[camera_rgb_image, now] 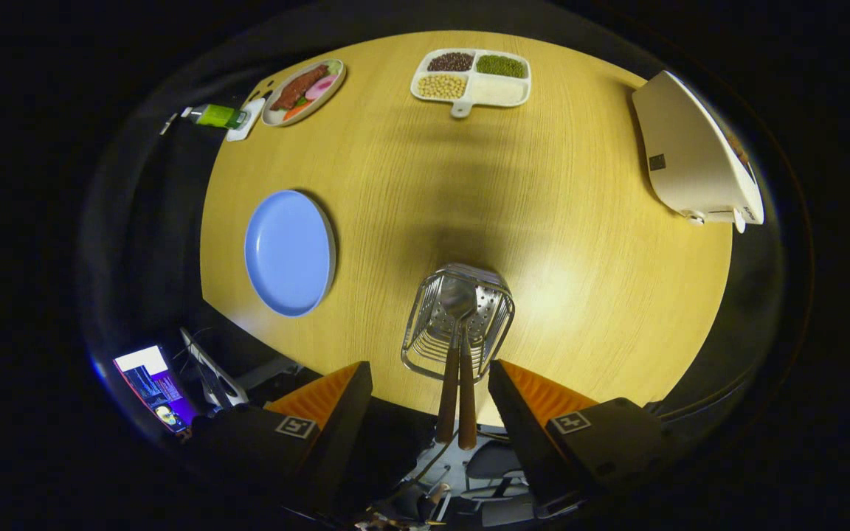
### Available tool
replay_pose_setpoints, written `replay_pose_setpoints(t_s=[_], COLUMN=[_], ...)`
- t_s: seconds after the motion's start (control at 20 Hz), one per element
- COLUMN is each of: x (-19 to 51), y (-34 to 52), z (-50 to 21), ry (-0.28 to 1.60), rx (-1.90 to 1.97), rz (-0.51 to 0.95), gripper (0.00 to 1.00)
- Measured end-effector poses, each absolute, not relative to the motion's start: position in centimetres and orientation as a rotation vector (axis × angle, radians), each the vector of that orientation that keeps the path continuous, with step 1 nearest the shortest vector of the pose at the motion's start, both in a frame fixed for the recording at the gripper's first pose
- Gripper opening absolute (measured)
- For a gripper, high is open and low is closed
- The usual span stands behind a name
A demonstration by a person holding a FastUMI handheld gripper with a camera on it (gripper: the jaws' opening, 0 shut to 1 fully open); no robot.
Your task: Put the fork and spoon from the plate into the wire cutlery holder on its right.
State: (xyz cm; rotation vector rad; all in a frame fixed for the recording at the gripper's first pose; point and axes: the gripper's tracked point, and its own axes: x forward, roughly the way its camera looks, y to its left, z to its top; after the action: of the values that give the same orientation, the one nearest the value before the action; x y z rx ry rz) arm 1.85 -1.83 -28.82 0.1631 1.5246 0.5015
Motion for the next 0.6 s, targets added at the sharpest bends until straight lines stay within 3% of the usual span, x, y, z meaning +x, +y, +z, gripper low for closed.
replay_pose_setpoints(t_s=[0.6], x=[1.3], y=[-2.2], z=[-20.6], ry=[0.925], rx=[0.193], rz=[0.425], gripper=[1.0])
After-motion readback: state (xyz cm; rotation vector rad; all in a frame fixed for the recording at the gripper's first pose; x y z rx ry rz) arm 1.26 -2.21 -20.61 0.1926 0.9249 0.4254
